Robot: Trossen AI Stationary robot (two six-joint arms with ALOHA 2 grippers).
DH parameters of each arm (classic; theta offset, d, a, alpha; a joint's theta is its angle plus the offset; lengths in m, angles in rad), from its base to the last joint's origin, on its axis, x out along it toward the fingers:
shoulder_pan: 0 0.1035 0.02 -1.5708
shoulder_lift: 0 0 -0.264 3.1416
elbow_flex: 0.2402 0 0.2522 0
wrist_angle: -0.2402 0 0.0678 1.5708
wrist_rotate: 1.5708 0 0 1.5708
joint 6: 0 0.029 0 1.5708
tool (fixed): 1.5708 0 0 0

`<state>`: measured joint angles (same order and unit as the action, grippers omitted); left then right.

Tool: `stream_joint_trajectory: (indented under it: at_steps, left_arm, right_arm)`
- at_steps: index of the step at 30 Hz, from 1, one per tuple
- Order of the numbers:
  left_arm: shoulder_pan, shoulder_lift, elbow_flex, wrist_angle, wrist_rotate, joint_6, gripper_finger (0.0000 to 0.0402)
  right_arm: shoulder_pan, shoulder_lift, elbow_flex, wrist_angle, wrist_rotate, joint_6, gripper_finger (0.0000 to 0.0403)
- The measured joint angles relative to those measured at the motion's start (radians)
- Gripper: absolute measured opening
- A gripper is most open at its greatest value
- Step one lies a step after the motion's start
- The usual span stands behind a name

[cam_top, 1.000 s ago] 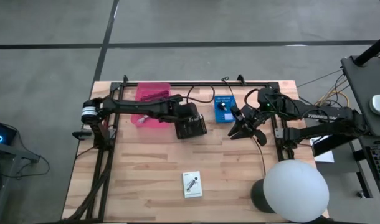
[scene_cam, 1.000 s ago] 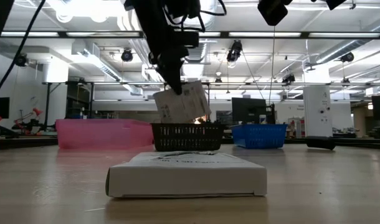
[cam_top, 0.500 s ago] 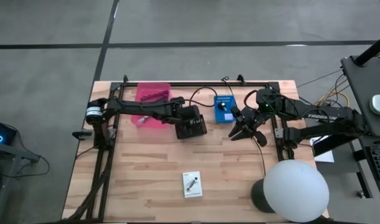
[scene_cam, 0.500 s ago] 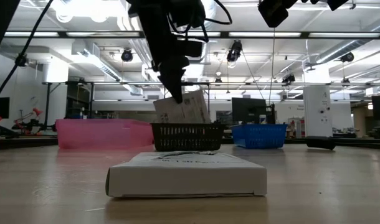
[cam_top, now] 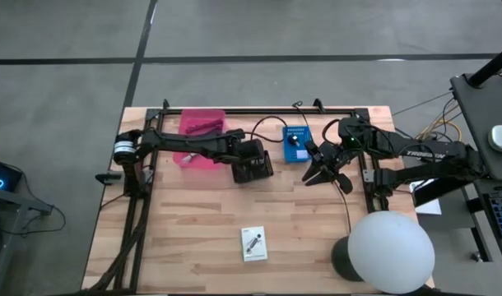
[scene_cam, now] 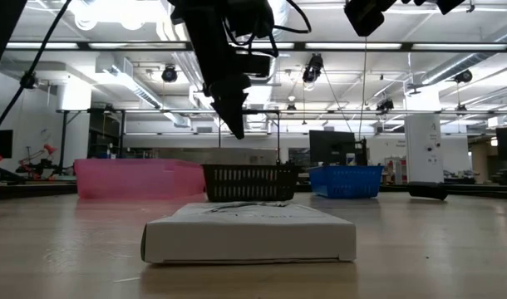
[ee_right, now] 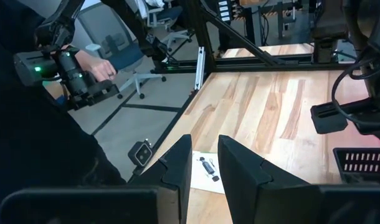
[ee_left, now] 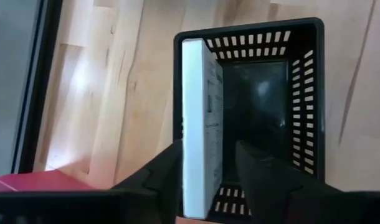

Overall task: Pick and place items into bin
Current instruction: Put the right white card reader box into the black bin, then put the white card reader box into the black bin

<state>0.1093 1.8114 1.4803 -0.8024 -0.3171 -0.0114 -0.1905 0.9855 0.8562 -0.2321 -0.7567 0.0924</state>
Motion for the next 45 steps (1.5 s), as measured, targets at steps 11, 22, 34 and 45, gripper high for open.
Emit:
stream_joint_trajectory:
  at_steps: [11, 22, 34, 45]
  left_arm:
    - [-0.010, -0.014, 0.042, -0.001, 0.079, -0.009, 0.0225]
    - [-0.061, -0.016, 0.190, 0.029, 0.383, -0.028, 0.0228]
    - [-0.195, -0.016, 0.213, 0.027, 0.432, -0.493, 0.0228]
    - [-0.374, 0.029, 0.195, 0.025, 0.446, -1.223, 0.0228]
  right_arm:
    - [0.000, 0.000, 0.000, 0.000, 0.000, 0.000, 0.0068]
    - [0.000, 0.000, 0.000, -0.001, 0.001, -0.020, 0.0068]
    - [0.000, 0.000, 0.000, -0.004, 0.001, -0.053, 0.0068]
    - [0.000, 0.000, 0.000, -0.004, 0.001, -0.151, 0.0068]
